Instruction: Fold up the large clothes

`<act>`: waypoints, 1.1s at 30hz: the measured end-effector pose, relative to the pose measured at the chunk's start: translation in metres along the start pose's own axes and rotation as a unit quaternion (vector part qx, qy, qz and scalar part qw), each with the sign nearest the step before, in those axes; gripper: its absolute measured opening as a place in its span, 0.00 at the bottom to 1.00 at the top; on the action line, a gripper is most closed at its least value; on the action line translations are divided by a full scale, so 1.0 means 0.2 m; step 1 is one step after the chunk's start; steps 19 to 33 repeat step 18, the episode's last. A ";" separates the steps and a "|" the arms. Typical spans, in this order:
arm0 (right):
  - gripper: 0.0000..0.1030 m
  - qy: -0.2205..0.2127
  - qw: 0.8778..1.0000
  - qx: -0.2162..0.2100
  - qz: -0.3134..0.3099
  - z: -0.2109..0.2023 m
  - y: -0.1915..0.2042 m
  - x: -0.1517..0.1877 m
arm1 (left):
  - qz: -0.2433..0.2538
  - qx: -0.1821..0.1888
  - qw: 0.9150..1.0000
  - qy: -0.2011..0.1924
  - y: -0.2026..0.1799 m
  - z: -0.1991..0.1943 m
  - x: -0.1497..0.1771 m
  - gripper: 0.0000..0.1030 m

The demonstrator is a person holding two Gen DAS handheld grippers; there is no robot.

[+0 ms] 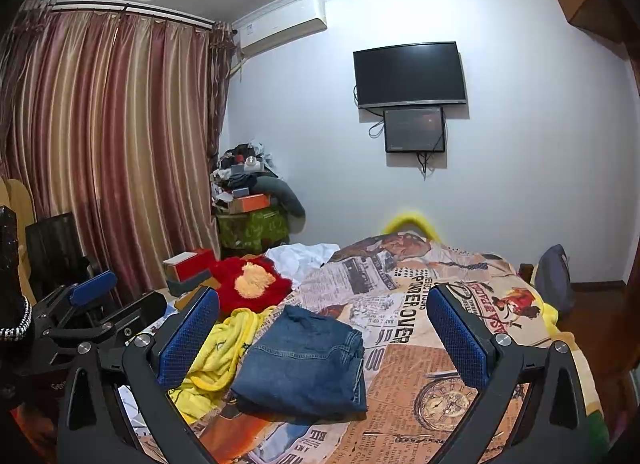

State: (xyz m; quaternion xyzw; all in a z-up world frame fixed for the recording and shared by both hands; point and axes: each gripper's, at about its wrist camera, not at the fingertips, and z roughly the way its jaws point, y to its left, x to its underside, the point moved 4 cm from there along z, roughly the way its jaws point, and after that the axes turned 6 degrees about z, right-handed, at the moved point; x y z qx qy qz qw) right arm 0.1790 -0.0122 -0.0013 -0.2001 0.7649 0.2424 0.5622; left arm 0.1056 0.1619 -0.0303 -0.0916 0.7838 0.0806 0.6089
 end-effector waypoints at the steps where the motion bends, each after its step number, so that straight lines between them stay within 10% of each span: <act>1: 1.00 0.000 1.000 0.000 0.000 0.00 0.00 0.00 | 0.000 0.001 1.000 0.000 0.00 0.00 0.00 1.00; 33: 1.00 0.001 1.000 0.002 0.006 0.00 0.01 -0.01 | -0.002 0.013 1.000 -0.001 -0.01 -0.01 0.00 1.00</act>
